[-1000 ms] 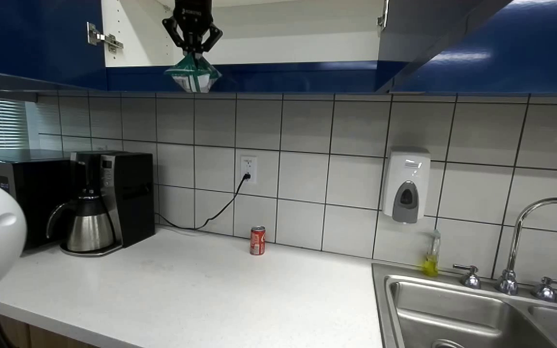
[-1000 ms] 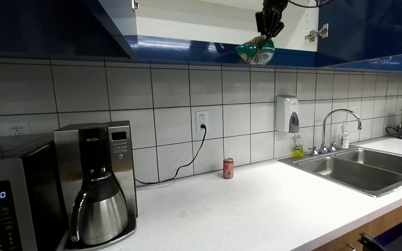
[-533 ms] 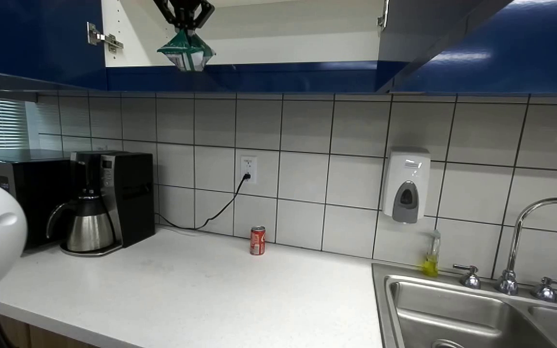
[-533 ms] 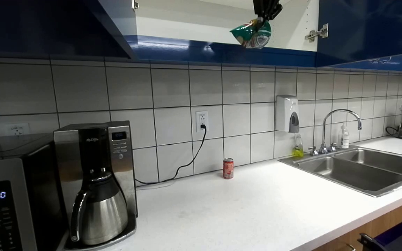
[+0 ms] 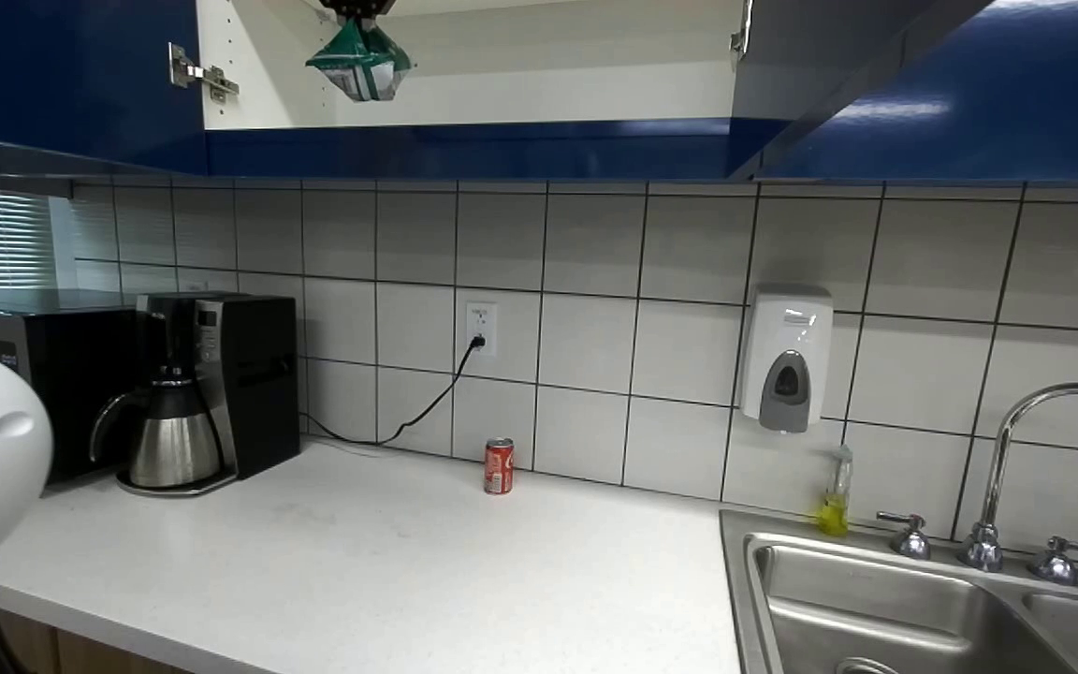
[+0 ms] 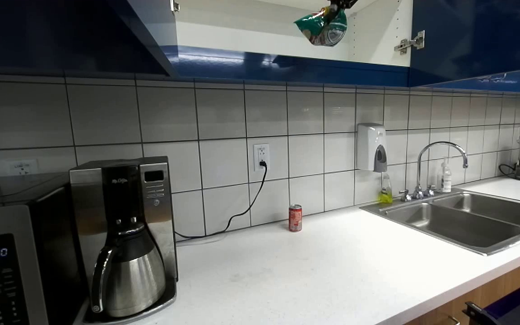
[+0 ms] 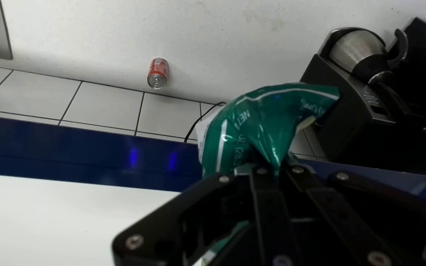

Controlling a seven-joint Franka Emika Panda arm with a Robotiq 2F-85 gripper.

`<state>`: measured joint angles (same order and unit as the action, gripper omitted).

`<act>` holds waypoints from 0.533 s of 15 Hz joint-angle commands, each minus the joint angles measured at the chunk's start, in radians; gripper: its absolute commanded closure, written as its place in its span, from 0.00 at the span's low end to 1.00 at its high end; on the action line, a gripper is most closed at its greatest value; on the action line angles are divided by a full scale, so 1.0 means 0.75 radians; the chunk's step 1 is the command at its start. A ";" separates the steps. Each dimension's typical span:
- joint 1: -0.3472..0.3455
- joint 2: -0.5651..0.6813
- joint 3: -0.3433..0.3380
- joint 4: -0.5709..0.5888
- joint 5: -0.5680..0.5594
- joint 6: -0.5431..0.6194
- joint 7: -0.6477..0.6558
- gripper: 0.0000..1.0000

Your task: Put the green snack packet in the top cabinet

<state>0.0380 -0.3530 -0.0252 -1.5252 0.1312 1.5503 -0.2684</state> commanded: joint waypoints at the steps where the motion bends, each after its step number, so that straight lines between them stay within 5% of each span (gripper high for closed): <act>1: -0.003 0.079 -0.005 0.118 -0.034 -0.015 0.013 0.99; 8: -0.014 0.197 -0.028 0.240 -0.075 0.041 -0.024 0.99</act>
<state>0.0375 -0.2579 -0.0427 -1.4182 0.1009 1.5701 -0.2692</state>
